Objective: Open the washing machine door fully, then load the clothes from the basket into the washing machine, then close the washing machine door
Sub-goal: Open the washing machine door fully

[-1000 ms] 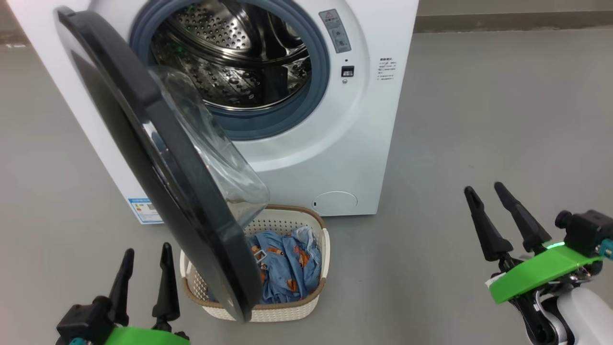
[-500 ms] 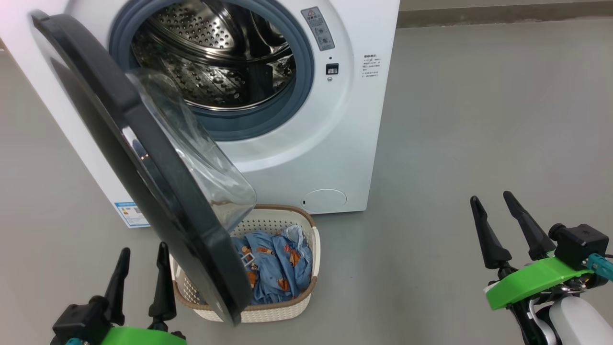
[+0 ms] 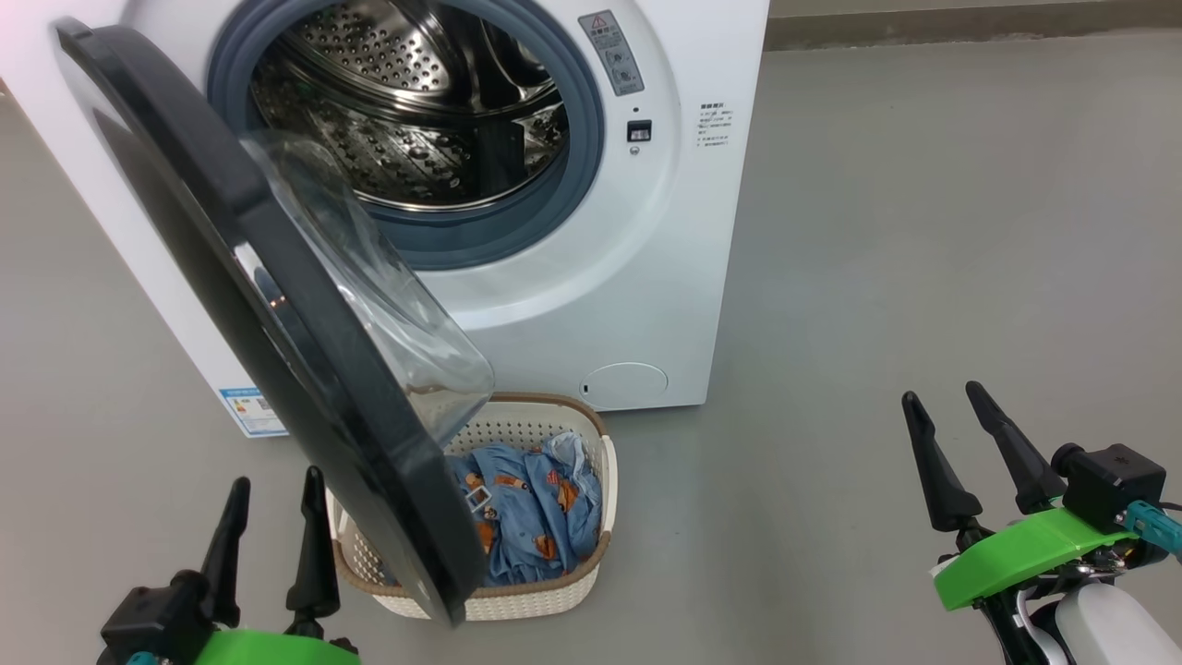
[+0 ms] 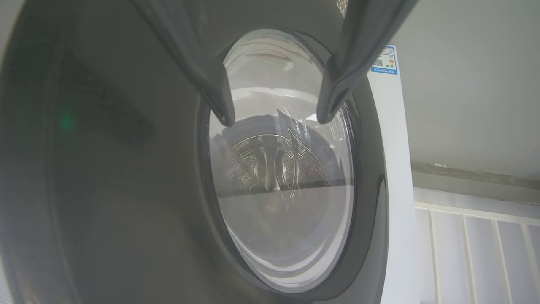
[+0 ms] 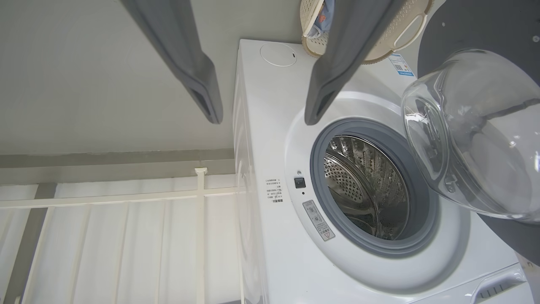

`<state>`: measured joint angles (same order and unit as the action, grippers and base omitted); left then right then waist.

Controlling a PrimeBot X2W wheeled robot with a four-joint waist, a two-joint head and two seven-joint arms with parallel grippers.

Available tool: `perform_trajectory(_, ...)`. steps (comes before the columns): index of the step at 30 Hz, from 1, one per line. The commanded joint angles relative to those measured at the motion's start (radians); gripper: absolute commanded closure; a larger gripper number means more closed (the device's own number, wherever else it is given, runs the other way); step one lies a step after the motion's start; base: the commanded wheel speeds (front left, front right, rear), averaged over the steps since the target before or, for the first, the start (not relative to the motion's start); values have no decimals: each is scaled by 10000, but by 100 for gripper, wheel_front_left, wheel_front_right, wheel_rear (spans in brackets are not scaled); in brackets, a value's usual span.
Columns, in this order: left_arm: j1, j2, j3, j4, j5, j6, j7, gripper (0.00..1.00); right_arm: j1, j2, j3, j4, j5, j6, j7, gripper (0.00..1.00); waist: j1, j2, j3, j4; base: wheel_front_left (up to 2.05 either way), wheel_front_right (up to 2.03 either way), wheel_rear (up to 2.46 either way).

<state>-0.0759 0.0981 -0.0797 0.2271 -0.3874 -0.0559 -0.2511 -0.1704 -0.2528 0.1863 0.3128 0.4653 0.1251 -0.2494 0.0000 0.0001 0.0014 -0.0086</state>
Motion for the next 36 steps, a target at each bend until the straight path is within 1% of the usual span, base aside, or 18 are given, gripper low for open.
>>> perform_trajectory(1, -235, 124, 304, -262, -75, 60, -92, 0, -90, -116, 81, -242, -135, 56, -123, 0, 0, -1, -1, 9, 0, 0, 0)
perform_trajectory(13, -264, 153, 288, -180, -127, 53, -98, 0, -101, -56, 43, -283, -208, 56, -123, 0, 0, -1, 81, 16, 0, 0, 0)
perform_trajectory(14, -267, 155, 284, -173, -130, 54, -98, 7, -102, -50, 27, -300, -218, 56, -123, 0, 0, -1, 91, 13, 0, 0, 0)
perform_trajectory(15, -271, 157, 278, -164, -134, 54, -98, 19, -101, -45, 12, -310, -230, 56, -123, 0, 0, -1, 98, 13, 0, 0, 0)
perform_trajectory(16, -276, 158, 271, -156, -138, 53, -98, 50, -98, -41, 0, -314, -241, 56, -123, 0, 0, -1, 103, 13, 0, 0, 0)
perform_trajectory(17, -282, 159, 263, -148, -144, 52, -98, 65, -96, -38, -10, -311, -248, 56, -123, 0, 0, -1, 109, 14, 0, 0, 0)
perform_trajectory(18, -288, 157, 258, -145, -151, 55, -99, 100, -94, -34, -19, -301, -254, 56, -123, 0, 0, -1, 113, 16, 0, 0, 0)
perform_trajectory(27, -384, 212, 226, -537, 15, 29, -103, 100, -72, 49, -54, -272, -274, 56, -124, 0, 0, -1, 99, 104, 0, 0, 0)
perform_trajectory(31, -435, 236, 146, -1196, 374, 94, -105, 100, -103, 112, -45, -281, -279, 56, -124, 0, 0, -1, 84, 158, 0, 0, 0)
perform_trajectory(36, -444, 223, -36, -2454, 731, 234, -105, 100, -118, 152, -11, -303, -290, 56, -124, 0, 0, -1, 27, 205, 0, 0, 0)
